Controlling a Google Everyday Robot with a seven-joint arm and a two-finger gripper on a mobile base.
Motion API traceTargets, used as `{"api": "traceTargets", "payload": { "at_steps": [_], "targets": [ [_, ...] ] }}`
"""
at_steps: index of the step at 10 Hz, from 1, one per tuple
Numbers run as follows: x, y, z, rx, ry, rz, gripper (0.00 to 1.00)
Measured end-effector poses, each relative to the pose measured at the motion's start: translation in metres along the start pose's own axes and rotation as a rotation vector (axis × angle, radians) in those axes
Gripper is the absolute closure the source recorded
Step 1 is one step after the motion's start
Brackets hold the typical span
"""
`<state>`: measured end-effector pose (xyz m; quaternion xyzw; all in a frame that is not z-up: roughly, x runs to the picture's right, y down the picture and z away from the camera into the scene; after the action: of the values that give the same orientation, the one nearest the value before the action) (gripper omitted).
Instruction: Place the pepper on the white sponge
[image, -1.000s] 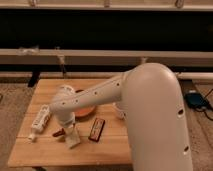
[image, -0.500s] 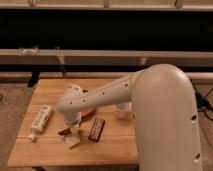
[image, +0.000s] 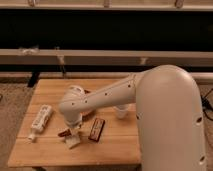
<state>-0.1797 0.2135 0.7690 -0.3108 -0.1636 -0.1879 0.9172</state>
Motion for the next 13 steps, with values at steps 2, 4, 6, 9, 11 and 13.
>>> {"api": "traceTargets", "payload": {
  "at_steps": [2, 4, 6, 9, 11, 13],
  "targets": [
    [-0.0004, 0.0040, 0.0026, -0.006, -0.011, 0.012, 0.94],
    [-0.0025, 0.0065, 0.0044, -0.010, -0.018, 0.017, 0.74],
    [-0.0020, 0.0082, 0.0044, -0.012, -0.022, 0.024, 0.55],
    [-0.0012, 0.0100, 0.0055, -0.015, -0.025, 0.033, 0.25],
    [-0.0010, 0.0105, 0.0064, -0.015, -0.025, 0.037, 0.20],
    [-0.0004, 0.0108, 0.0061, -0.013, -0.024, 0.041, 0.20]
  ]
}}
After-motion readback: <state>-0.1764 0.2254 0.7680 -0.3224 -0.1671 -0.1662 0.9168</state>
